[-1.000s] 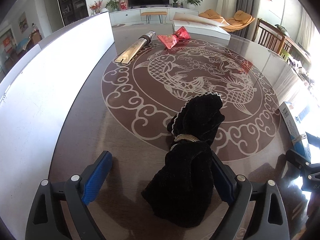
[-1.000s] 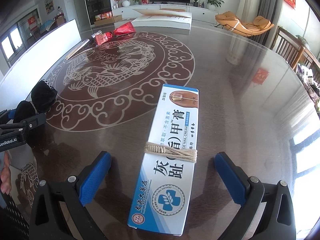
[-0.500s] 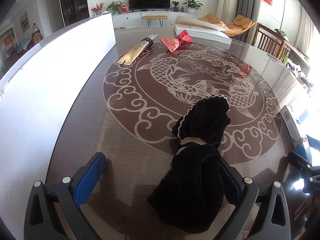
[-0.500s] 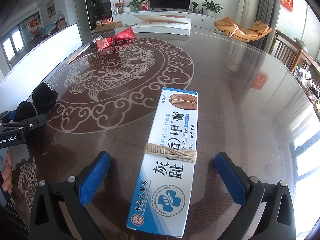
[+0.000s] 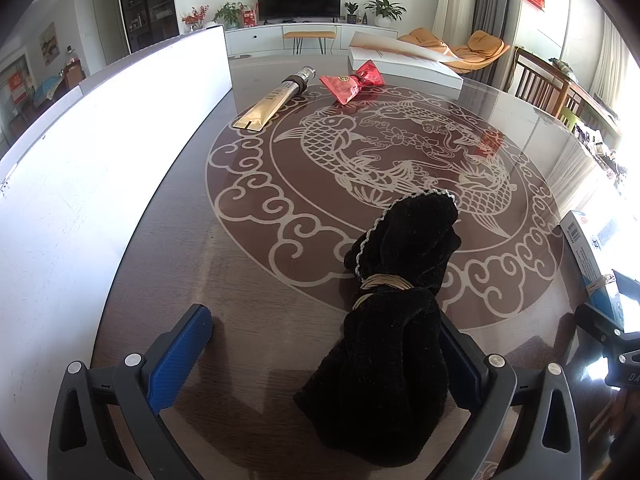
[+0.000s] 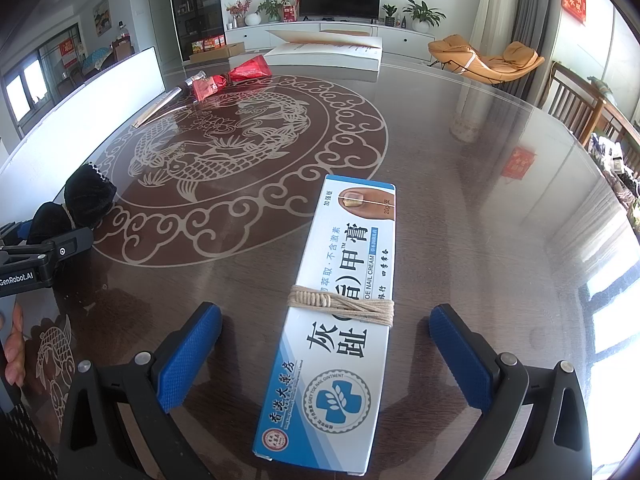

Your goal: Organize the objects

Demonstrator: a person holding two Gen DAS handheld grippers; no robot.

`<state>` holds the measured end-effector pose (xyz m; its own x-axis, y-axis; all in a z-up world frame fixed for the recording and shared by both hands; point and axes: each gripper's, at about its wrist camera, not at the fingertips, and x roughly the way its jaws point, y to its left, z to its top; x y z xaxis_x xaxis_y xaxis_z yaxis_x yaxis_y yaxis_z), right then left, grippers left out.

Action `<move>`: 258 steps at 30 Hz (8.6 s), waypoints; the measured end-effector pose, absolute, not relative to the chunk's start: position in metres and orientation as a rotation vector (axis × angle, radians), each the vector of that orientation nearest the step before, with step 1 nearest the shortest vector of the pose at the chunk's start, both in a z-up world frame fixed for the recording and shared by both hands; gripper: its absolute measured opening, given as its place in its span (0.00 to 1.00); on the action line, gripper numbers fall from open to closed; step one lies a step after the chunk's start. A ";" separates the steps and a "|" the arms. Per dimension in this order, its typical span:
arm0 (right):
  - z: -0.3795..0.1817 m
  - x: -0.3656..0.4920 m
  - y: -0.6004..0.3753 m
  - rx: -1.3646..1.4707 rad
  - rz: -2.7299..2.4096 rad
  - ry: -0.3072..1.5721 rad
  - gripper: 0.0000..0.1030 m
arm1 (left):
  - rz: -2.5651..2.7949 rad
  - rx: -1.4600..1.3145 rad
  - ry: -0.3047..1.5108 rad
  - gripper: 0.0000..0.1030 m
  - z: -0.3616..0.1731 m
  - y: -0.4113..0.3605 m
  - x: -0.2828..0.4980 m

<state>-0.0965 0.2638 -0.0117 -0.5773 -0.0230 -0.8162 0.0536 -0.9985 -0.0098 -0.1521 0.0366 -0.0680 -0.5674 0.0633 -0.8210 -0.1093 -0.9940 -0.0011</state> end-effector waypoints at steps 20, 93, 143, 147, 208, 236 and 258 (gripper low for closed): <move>-0.012 -0.097 0.264 1.423 -2.752 0.052 1.00 | 2.697 -1.409 0.075 1.00 -0.068 0.037 -0.152; -0.012 -0.097 0.264 1.423 -2.753 0.052 1.00 | 2.698 -1.409 0.073 1.00 -0.068 0.037 -0.152; 0.163 -0.150 0.030 0.965 -2.253 -0.153 0.43 | 2.921 -1.155 -0.577 0.24 0.078 -0.192 -0.090; 0.162 -0.160 -0.069 0.937 -2.149 -0.068 0.43 | 3.032 -1.353 -0.589 0.25 0.057 -0.250 -0.105; -0.012 -0.093 0.248 1.472 -2.845 -0.033 1.00 | 2.694 -1.439 -0.067 1.00 -0.062 0.035 -0.067; -0.011 -0.097 0.248 1.481 -2.820 -0.025 1.00 | 2.809 -1.525 -0.034 1.00 -0.065 -0.005 -0.117; 0.005 -0.431 0.124 1.634 -2.667 -0.373 0.62 | 2.814 -1.451 -0.021 1.00 -0.067 -0.009 -0.115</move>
